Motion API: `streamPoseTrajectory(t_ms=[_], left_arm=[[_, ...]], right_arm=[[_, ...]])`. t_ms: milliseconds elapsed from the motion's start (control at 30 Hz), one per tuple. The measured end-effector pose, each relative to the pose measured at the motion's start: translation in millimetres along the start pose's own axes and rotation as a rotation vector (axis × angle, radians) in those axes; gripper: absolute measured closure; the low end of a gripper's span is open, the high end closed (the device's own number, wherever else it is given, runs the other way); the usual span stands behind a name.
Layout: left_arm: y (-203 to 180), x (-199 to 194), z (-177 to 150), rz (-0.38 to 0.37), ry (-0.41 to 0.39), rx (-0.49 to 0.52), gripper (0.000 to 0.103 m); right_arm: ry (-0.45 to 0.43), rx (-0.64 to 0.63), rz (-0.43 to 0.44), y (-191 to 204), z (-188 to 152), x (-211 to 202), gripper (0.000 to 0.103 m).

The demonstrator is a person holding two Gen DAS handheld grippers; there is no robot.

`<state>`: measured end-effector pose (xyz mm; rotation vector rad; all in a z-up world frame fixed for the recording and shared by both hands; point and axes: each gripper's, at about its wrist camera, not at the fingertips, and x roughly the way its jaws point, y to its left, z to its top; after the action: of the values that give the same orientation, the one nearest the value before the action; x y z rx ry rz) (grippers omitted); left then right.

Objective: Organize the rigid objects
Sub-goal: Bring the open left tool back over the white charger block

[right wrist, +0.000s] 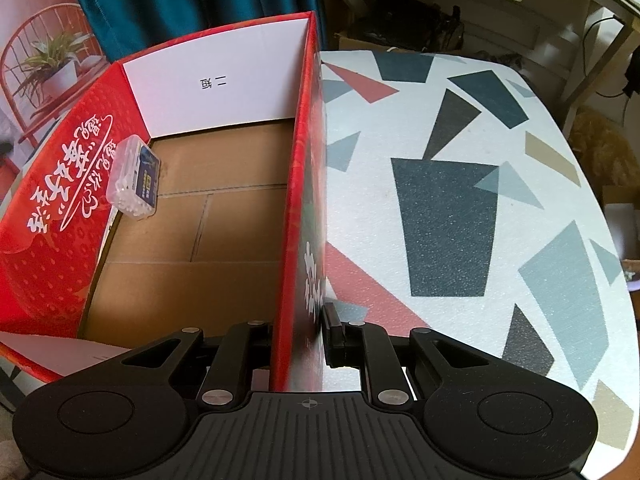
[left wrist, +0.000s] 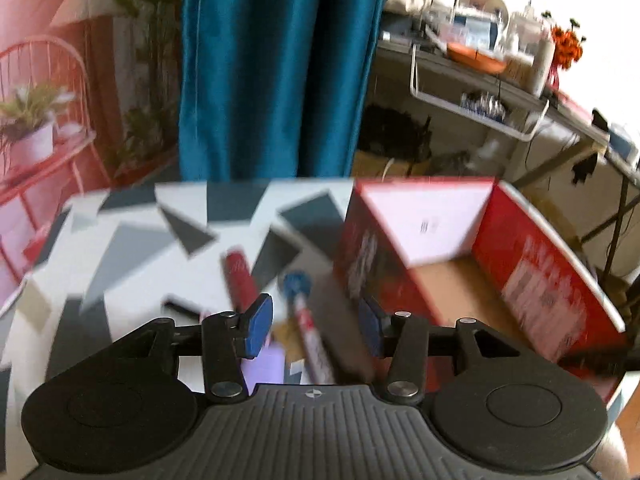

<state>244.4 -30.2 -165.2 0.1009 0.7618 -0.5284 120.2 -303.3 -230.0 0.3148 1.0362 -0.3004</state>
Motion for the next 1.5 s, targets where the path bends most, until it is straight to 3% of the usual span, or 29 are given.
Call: streamPoseTrajectory(t_ms=[133, 267, 333, 467, 567, 800, 1333, 1500], left_arm=[[3.5, 7.3, -39.4, -0.024, 0.063, -0.017, 0.048], [1.2, 17.1, -73.6, -0.040, 0.099, 0.044, 0.035], [-3.5, 20.3, -83.5, -0.035, 0.111, 0.099, 0.034], [-13.0, 18.8, -93.2, -0.042, 0.090, 0.221, 0.027], [-17.5, 18.5, -94.4, -0.071, 0.076, 0.244, 0.021], [-35.8, 22.2, -105.8, -0.061, 0.068, 0.362, 0.020], [-15.7, 35.5, -106.4, 0.075, 0.035, 0.176, 0.026], [-17.1, 26.3, -111.9, 0.071, 0.036, 0.113, 0.027]], right_arm=[[0.001, -0.001, -0.002, 0.1, 0.2, 0.0, 0.088], [0.003, -0.002, -0.004, 0.4, 0.5, 0.3, 0.088], [0.003, -0.001, -0.005, 0.5, 0.6, 0.5, 0.088], [0.003, -0.002, -0.005, 0.2, 0.3, 0.4, 0.088], [0.003, -0.001, -0.005, 0.2, 0.2, 0.4, 0.089], [0.003, -0.001, -0.004, 0.0, 0.2, 0.4, 0.089], [0.005, -0.003, -0.014, 1.0, 0.1, 0.0, 0.089], [0.005, -0.004, -0.015, 1.4, -0.1, -0.2, 0.089]])
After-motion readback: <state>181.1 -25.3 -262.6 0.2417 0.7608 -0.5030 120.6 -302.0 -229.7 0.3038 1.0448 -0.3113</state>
